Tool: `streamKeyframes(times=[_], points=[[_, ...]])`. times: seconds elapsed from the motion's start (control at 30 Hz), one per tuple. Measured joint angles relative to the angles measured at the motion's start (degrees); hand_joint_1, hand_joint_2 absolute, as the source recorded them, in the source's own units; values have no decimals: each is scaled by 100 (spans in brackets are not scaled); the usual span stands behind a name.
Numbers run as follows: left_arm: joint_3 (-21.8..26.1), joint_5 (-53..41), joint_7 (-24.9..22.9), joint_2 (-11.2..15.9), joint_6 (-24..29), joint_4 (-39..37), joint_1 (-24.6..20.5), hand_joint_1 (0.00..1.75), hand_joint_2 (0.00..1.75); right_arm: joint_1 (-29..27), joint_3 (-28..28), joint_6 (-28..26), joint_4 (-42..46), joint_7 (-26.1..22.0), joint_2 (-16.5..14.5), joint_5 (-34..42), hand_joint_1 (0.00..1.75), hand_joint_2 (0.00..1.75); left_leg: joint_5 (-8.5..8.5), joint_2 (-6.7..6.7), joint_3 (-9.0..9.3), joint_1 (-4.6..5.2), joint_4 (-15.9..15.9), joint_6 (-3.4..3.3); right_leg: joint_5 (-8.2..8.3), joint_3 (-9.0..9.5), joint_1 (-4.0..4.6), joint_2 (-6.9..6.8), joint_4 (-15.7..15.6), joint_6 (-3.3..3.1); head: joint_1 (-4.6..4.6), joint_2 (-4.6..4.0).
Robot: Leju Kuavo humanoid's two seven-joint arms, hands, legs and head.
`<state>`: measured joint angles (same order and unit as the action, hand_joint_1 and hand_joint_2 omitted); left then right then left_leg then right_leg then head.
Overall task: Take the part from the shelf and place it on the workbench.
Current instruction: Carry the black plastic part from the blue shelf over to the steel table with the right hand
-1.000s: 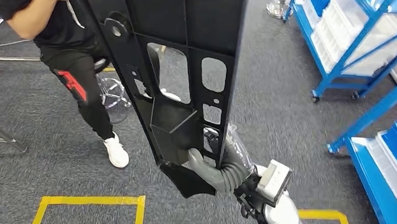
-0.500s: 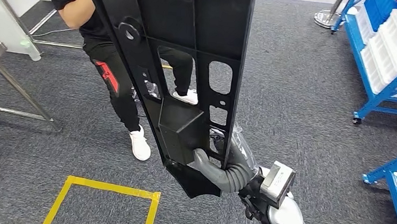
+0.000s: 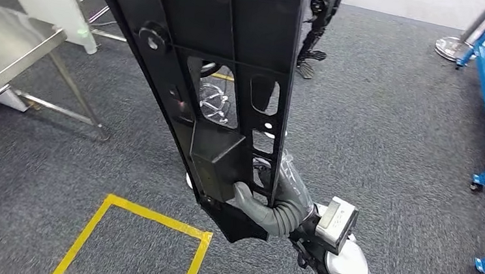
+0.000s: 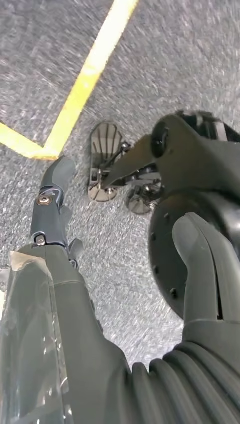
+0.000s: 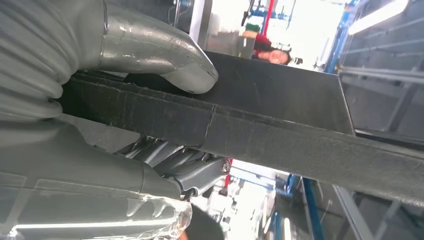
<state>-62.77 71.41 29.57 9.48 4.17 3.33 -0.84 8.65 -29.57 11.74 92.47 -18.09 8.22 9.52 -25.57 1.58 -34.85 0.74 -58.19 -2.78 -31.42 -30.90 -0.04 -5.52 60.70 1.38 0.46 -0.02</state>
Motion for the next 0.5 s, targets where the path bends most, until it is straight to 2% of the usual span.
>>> streamKeyframes(times=[0.07, 0.1, 0.13, 0.17, 0.2, 0.23, 0.27, 0.3, 0.33, 0.37, 0.43, 0.47, 0.5], points=[[1, 2, 1, 3, 3, -1, -23, 0, 175, -5, 2, 1, 1, -2, 8, -7, 175, 175, 33, -153, 33, -37, 44, -40, -245, -302, -24, 397, 617, -11, 9, -1], [2, 4, 0, 4, 5, -1, -35, 0, 175, -10, 2, 1, -7, -3, 15, -12, 175, 175, 37, -245, 30, -48, 43, -48, -380, -519, -32, 491, 1016, -14, 10, -1], [2, 9, 0, 3, 7, -1, -40, 0, 175, -17, 2, 3, -17, -1, 22, -20, 175, 175, 37, -340, 29, -58, 42, -47, -463, -706, -43, 525, 1330, 4, 12, -1], [2, 22, -1, -3, 7, -1, -36, 0, 175, -19, 2, 8, -26, 1, 26, -25, 175, 175, 37, -434, 30, -68, 39, -45, -459, -806, -55, 536, 1458, 46, 13, -1], [2, 37, -1, -9, 7, -1, -30, 0, 175, -18, 2, 16, -32, 1, 28, -31, 175, 175, 36, -529, 35, -82, 35, -36, -355, -789, -73, 548, 1346, 111, 12, -1], [2, 52, -2, -16, 7, -1, -24, 0, 175, -15, 1, 28, -34, 2, 26, -39, 175, 175, 31, -622, 42, -100, 26, -17, -177, -663, -98, 586, 1021, 188, 13, -1], [2, 68, -3, -21, 7, -1, -22, 0, 175, -9, -1, 44, -35, 2, 21, -48, 175, 175, 22, -713, 41, -114, 10, 14, 13, -488, -138, 697, 598, 262, 15, -1], [3, 77, -5, -25, 7, -1, -23, 0, 175, -4, -4, 63, -37, 2, 13, -56, 175, 175, 5, -803, 28, -118, -24, 55, 165, -321, -173, 806, 227, 290, 15, -1], [3, 82, -7, -28, 7, -1, -23, 0, 175, -1, -6, 80, -40, 3, 5, -66, 175, 175, -6, -876, 8, -119, -47, 98, 256, -207, -193, 887, -23, 280, 16, -1], [3, 80, -8, -34, 6, -1, -17, 0, 175, 8, -8, 93, -44, 6, -8, -74, 175, 175, -7, -942, -15, -117, -58, 141, 289, -156, -198, 930, -133, 239, 18, -1], [1, 69, -10, -57, 1, -1, 14, 0, 175, 54, -9, 107, -52, 13, -48, -87, 175, 175, 12, -1017, -50, -130, -45, 207, 307, -140, -193, 819, -150, 131, 19, -1], [-1, 64, -12, -75, -2, 2, 31, 0, 175, 89, -9, 109, -56, 20, -77, -90, 175, 175, -4, -916, -72, -125, -75, 234, 316, -134, -201, 760, -156, 90, 15, -1], [-2, 62, -14, -90, -4, 5, 36, 0, 175, 119, -8, 112, -59, 27, -107, -91, 175, 175, -75, -741, -131, -118, -190, 259, 322, -126, -212, 694, -163, 43, 7, -1]])
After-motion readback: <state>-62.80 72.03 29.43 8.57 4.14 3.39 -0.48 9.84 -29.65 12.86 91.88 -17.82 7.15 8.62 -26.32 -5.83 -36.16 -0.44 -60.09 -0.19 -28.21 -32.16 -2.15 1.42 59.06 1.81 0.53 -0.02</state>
